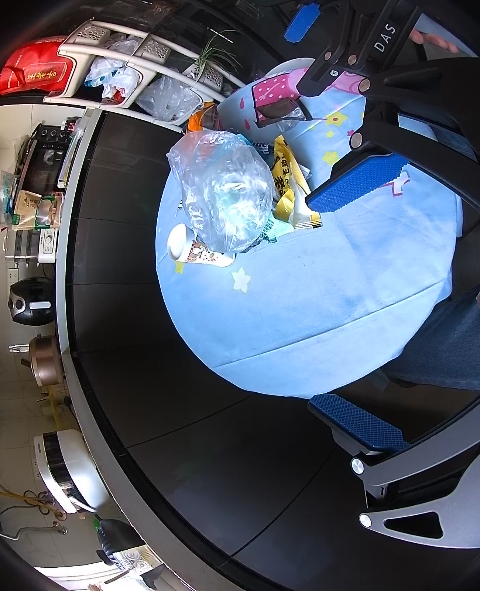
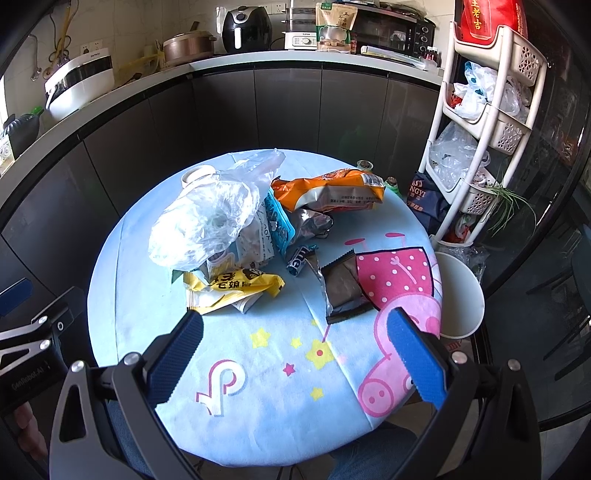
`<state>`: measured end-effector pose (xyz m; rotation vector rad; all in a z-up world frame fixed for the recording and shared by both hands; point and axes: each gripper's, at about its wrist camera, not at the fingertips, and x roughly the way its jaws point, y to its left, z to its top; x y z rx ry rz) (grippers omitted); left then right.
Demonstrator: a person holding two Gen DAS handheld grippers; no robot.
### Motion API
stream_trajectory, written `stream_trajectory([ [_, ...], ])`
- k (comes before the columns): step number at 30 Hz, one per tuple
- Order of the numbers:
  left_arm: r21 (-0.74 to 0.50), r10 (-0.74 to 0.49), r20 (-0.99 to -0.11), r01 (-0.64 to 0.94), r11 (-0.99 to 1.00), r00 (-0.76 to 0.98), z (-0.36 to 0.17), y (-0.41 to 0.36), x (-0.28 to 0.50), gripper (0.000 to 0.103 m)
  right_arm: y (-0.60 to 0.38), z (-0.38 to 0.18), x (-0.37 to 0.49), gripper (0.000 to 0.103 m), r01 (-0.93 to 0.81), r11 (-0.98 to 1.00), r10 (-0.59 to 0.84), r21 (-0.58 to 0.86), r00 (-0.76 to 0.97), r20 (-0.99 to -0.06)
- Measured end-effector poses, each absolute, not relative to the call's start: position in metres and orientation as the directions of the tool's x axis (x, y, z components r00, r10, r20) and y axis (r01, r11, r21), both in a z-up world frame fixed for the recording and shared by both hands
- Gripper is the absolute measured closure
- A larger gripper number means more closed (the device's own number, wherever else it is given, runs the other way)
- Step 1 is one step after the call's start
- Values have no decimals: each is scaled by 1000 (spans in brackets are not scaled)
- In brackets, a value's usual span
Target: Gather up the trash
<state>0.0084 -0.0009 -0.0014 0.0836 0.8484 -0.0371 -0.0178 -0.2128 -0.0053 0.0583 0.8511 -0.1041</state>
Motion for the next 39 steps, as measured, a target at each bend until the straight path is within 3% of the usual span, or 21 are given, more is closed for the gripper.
stream_trajectory([
  [20,65,-2,-756,78,995,655,-10,-5,18,8,-215,-13,-9,3,94,995,-45,20,639,-768],
  [25,2,-70,-788,117,993,612,-20,3,29,10,-221,-28,0,3,-24,995,87,94,655,-751],
  [28,-2,-94,-784,149,989,613,-19,0,34,16,-230,-42,16,3,-45,996,85,74,630,-772],
  [32,-28,-174,-776,242,970,607,-9,-20,50,16,-249,-53,34,3,-46,989,137,137,599,-789],
  [35,-45,-234,-772,316,948,592,-6,-45,66,15,-259,-58,42,3,-41,994,109,105,588,-802],
  [39,-25,-230,-801,354,935,552,-21,-68,93,16,-274,-71,51,4,-16,994,96,104,558,-824],
])
